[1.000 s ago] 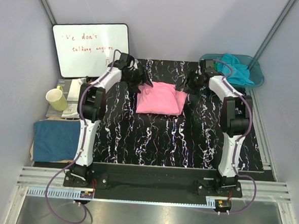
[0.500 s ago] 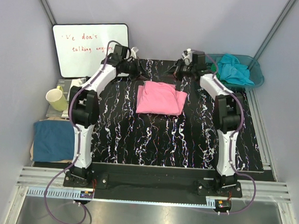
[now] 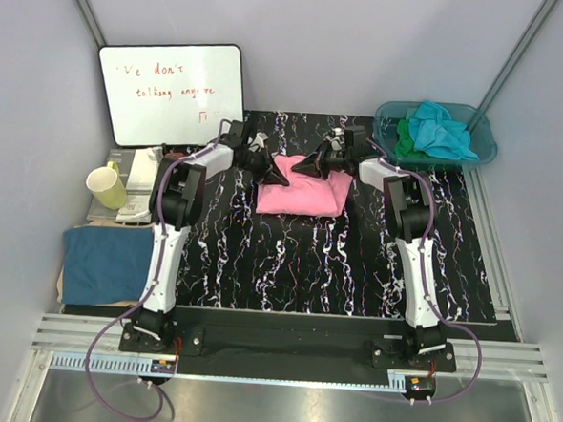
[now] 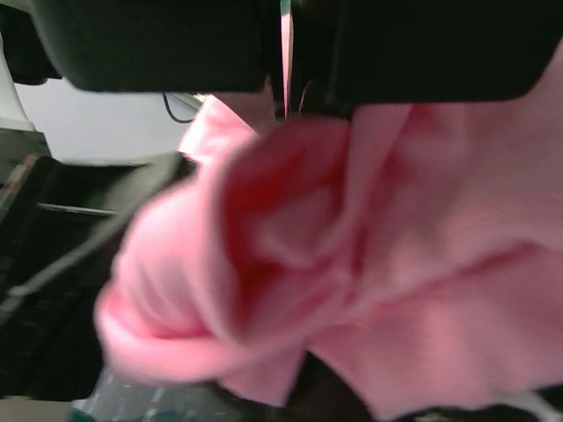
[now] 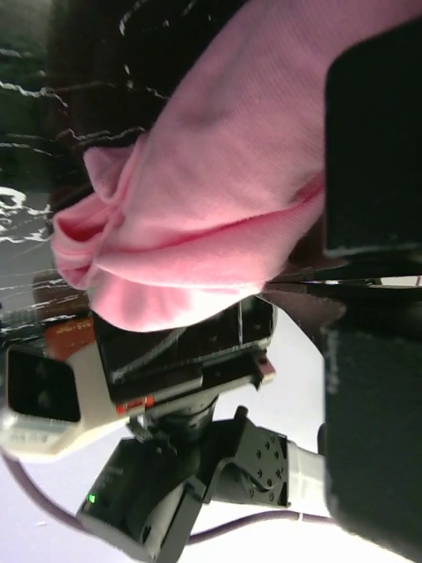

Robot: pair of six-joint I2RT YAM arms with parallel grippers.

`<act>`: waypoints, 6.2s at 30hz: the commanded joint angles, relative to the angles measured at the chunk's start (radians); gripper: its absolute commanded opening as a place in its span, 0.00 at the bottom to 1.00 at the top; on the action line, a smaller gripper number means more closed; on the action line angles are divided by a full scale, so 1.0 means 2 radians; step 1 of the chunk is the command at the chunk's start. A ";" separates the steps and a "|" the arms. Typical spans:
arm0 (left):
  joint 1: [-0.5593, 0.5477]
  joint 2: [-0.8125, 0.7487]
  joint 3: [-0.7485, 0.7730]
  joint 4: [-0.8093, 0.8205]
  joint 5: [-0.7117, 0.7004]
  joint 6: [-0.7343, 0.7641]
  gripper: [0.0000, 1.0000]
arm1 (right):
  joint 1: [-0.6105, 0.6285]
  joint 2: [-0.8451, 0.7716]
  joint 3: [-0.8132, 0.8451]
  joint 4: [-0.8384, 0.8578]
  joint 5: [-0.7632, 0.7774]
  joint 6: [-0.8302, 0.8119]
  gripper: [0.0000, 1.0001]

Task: Fold and stack the t-shirts
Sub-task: Fold the tshirt, then neatly place the folded tshirt to the corner

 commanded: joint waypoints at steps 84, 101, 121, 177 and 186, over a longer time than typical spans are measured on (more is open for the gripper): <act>0.033 -0.214 -0.084 -0.312 -0.250 0.253 0.00 | -0.021 -0.217 0.070 -0.321 0.159 -0.298 0.91; 0.102 -0.462 -0.300 -0.389 -0.388 0.195 0.00 | -0.024 -0.206 0.118 -0.404 0.140 -0.349 0.96; 0.305 -0.577 -0.359 -0.442 -0.405 0.221 0.00 | -0.023 -0.247 0.031 -0.396 0.137 -0.350 1.00; 0.644 -0.432 -0.274 -0.334 -0.586 0.187 0.04 | -0.023 -0.206 -0.005 -0.401 0.107 -0.323 1.00; 0.641 -0.462 -0.257 -0.327 -0.487 0.198 0.86 | -0.023 -0.208 -0.016 -0.399 0.108 -0.325 1.00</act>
